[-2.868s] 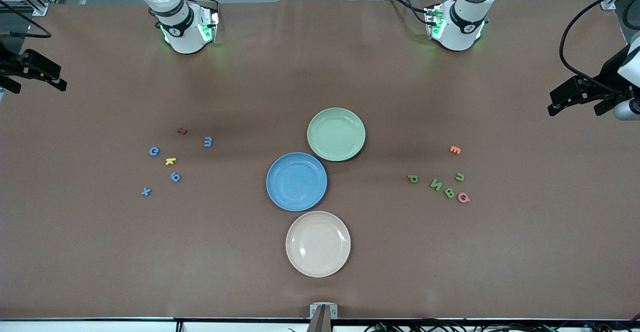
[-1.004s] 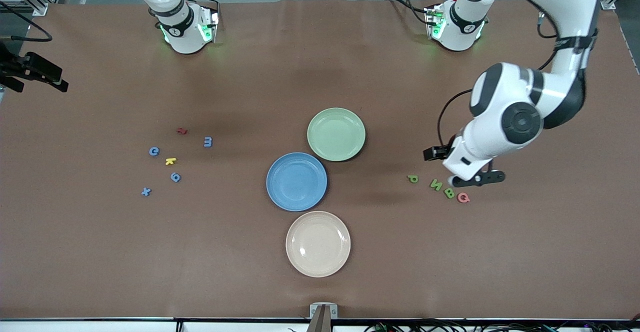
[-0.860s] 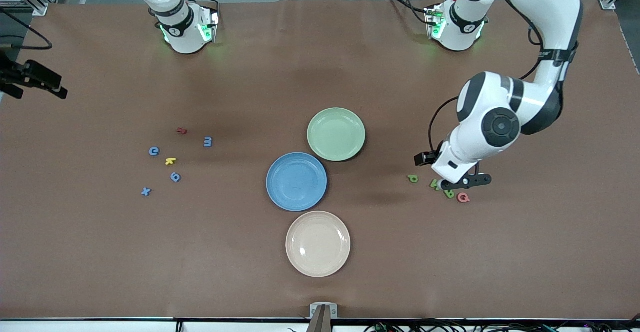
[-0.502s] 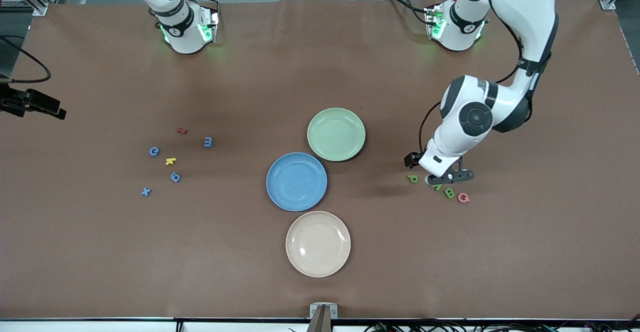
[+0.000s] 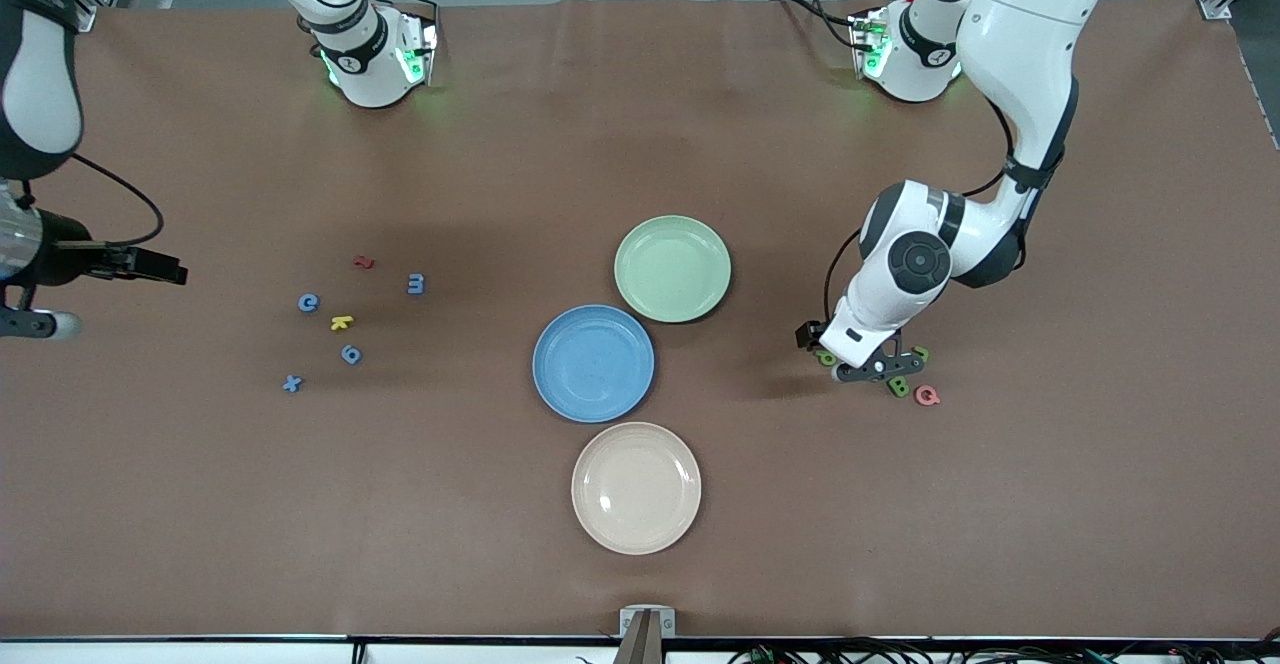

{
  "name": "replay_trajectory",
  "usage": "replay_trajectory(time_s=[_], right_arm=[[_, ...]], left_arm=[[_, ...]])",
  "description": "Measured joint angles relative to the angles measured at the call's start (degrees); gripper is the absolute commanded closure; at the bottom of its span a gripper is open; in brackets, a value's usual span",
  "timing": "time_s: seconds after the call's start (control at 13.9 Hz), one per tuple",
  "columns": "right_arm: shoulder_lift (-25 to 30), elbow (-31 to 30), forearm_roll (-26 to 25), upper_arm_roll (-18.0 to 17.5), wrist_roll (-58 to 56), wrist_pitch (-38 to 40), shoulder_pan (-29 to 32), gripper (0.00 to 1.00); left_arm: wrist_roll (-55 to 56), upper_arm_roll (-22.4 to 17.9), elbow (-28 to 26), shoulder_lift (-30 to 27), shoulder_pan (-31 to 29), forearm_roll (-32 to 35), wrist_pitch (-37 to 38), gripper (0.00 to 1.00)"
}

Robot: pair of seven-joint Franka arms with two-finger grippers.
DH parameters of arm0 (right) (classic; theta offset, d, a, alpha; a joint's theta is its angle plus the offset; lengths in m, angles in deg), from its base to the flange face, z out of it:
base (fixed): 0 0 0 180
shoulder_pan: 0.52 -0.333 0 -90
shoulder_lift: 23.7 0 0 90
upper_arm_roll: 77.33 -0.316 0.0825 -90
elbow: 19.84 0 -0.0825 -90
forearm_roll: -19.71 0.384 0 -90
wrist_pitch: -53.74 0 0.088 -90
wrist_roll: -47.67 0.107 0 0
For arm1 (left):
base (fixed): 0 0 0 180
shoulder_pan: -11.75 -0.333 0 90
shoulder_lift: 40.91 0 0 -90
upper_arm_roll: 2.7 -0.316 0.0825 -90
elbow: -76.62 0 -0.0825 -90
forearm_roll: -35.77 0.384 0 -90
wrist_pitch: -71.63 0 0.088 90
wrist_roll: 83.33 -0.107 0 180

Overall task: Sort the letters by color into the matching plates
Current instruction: 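Grasp a green letter with the left gripper while the right gripper grasps a blue letter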

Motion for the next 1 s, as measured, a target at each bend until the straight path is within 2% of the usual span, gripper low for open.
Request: replay_trajectory(time_s=[0.22, 0.43, 0.57, 0.65, 0.72, 0.79, 1.0], right_arm=[[2.3, -10.4, 0.0, 0.0, 0.1, -11.0, 0.0, 0.0], [4.7, -24.0, 0.0, 0.1, 0.2, -27.0, 0.1, 0.03], [4.9, -31.6, 0.0, 0.1, 0.3, -37.2, 0.3, 0.1], [4.9, -34.5, 0.0, 0.2, 0.3, -40.9, 0.5, 0.19], [4.7, -36.6, 0.0, 0.2, 0.4, -43.1, 0.8, 0.28], [4.2, -37.6, 0.0, 0.3, 0.5, -44.2, 1.1, 0.32], [1.4, -38.3, 0.0, 0.4, 0.6, -48.0, 1.7, 0.32]], left_arm=[[0.0, 0.0, 2.7, 2.3, 0.0, 0.0, 0.0, 0.07], [0.0, 0.0, 3.7, 3.1, 0.0, 0.0, 0.0, 0.21], [0.0, 0.0, 4.0, 3.5, 0.0, 0.0, 0.0, 0.3], [0.0, 0.0, 4.0, 3.7, 0.0, 0.0, 0.0, 0.34], [0.0, 0.0, 4.0, 3.8, 0.0, 0.0, 0.0, 0.38], [0.0, 0.0, 4.0, 4.0, 0.0, 0.0, 0.0, 0.41], [0.0, 0.0, 4.0, 4.1, 0.0, 0.0, 0.0, 0.54]])
